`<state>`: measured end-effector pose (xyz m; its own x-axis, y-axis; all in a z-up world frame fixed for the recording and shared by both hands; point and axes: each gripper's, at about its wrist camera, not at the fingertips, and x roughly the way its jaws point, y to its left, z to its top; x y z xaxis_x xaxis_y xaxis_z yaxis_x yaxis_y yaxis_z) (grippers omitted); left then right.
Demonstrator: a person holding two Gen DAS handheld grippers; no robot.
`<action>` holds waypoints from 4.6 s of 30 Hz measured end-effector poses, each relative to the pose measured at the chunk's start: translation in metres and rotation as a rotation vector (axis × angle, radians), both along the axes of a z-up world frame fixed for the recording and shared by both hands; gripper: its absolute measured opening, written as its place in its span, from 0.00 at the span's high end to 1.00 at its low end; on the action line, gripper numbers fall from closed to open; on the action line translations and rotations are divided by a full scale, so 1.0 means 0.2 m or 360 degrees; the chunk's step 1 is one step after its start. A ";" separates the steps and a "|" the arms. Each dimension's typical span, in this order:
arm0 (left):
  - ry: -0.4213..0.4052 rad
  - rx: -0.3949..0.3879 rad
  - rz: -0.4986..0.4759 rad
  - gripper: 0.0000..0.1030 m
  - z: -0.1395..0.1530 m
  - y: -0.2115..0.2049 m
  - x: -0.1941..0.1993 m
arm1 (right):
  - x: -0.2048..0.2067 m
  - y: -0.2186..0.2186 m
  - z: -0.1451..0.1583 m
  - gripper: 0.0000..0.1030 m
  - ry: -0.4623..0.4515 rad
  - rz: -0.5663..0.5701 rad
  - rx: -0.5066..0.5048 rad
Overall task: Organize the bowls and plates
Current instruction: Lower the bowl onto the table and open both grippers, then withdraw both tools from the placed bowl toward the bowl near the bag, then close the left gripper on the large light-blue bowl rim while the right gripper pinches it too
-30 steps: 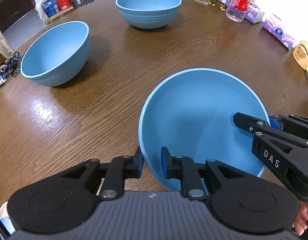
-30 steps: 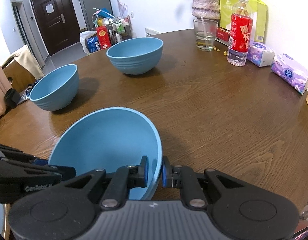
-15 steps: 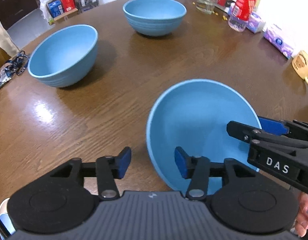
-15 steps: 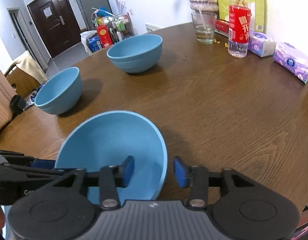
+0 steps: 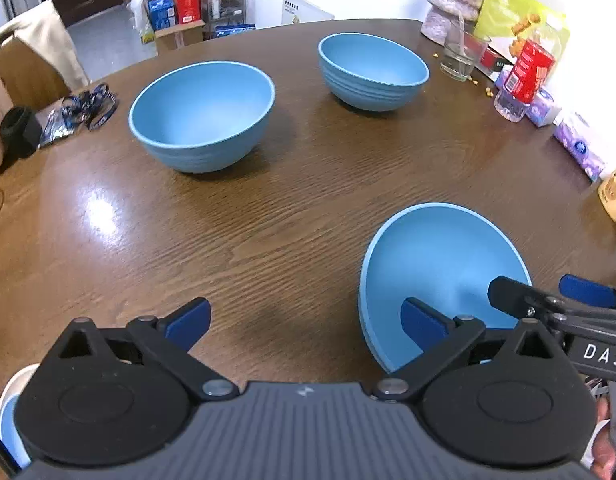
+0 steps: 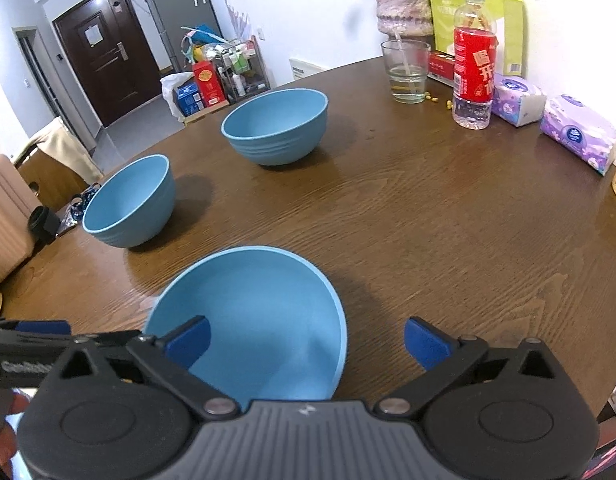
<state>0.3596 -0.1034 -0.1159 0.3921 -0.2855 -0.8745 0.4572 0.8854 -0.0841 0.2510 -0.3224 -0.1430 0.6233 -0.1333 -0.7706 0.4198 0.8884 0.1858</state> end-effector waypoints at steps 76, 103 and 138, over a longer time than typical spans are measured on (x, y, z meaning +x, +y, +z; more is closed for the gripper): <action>-0.0204 0.0019 0.0501 0.00 0.25 0.55 0.65 | 0.80 0.41 0.25 0.00 -0.0037 0.0298 -0.0007; -0.0089 0.0001 0.0613 0.00 0.00 0.36 1.07 | 1.32 0.22 -0.01 0.02 0.0114 0.0411 0.0026; 0.0068 -0.0120 0.0602 0.90 -0.20 0.33 1.17 | 1.55 0.24 -0.22 0.88 0.0227 0.0540 0.0190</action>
